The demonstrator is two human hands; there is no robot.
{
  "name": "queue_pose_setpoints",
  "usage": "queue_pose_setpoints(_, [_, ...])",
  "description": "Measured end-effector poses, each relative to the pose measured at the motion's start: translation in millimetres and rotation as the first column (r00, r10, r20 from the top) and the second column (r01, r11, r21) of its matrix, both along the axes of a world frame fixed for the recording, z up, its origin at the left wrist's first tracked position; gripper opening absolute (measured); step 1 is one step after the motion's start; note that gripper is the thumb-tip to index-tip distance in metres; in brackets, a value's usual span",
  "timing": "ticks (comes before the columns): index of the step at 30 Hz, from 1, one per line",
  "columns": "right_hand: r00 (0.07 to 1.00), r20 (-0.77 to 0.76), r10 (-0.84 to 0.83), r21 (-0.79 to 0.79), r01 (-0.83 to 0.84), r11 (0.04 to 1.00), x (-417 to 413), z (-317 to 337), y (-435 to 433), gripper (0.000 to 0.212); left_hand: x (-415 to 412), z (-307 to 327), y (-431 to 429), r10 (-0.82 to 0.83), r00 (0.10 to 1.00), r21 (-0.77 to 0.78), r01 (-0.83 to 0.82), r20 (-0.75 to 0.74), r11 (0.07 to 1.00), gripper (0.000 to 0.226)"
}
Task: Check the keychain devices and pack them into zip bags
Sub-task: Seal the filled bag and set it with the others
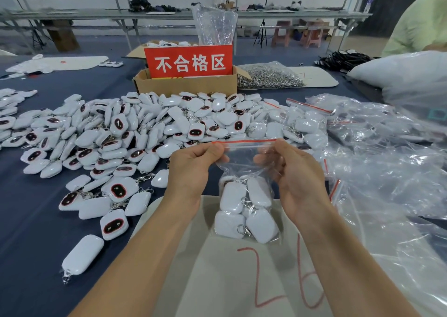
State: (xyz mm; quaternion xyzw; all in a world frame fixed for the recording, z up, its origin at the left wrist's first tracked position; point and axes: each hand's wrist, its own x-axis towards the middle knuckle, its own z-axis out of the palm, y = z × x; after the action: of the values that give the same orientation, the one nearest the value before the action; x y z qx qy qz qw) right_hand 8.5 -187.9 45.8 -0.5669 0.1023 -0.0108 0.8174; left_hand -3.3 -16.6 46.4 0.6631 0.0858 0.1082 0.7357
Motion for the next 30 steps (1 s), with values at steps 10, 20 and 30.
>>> queue_pose_setpoints(10, [0.832,-0.086,0.548,-0.423,-0.529,0.736,-12,-3,-6,0.015,5,-3,2,0.031,0.996,-0.274,-0.007,0.083,0.962,0.013])
queue_pose_setpoints(20, [0.974,0.032,0.224,-0.161,-0.216,0.963,-5,-8,1,0.016,4,-21,-2,-0.36,0.916,0.169,0.389,-0.179,0.906,0.038])
queue_pose_setpoints(30, [0.989,0.041,0.139,-0.227,-0.126,0.966,19,20,-28,0.058,-1,-14,-24,-0.397,0.917,0.094,0.398,-0.036,0.912,0.026])
